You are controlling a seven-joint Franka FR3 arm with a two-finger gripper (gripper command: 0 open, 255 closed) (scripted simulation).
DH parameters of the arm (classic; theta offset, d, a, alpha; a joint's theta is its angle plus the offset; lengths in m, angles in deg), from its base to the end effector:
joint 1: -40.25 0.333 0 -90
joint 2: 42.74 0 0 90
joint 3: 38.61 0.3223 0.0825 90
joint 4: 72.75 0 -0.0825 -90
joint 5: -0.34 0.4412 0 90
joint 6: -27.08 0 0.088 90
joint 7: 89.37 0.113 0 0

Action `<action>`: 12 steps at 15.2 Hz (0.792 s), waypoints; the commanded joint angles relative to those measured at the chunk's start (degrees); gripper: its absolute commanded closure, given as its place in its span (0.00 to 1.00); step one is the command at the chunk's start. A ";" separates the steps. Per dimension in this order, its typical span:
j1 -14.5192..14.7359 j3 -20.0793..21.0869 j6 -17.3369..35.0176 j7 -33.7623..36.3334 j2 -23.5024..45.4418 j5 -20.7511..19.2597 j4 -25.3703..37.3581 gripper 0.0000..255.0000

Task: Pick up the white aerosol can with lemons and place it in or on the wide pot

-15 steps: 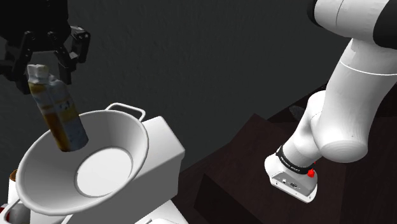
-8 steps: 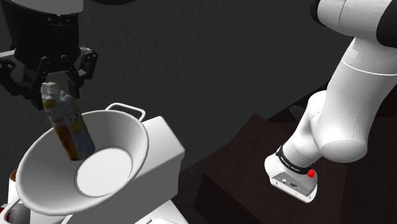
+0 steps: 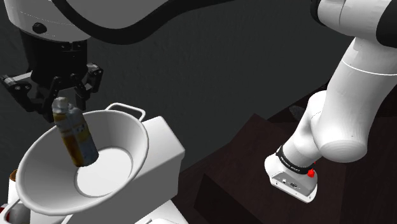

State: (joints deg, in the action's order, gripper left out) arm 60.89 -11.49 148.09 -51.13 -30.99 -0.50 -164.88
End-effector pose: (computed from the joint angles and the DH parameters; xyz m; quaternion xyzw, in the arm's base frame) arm 0.4947 0.5062 0.5386 -0.9837 -0.0730 -0.0908 0.1371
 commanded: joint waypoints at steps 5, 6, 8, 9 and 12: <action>-0.01 0.01 0.23 0.00 -0.08 0.03 -0.23 1.00; -0.01 0.01 0.23 0.00 -0.09 0.03 -0.24 0.00; -0.01 0.01 0.22 -0.01 -0.10 0.03 -0.24 0.00; -0.01 0.01 0.23 -0.01 -0.10 0.04 -0.24 0.00; -0.27 0.04 -1.31 -0.29 -0.96 0.52 0.51 0.00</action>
State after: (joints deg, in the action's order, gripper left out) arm 60.89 -11.44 147.37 -51.09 -31.30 -0.38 -164.36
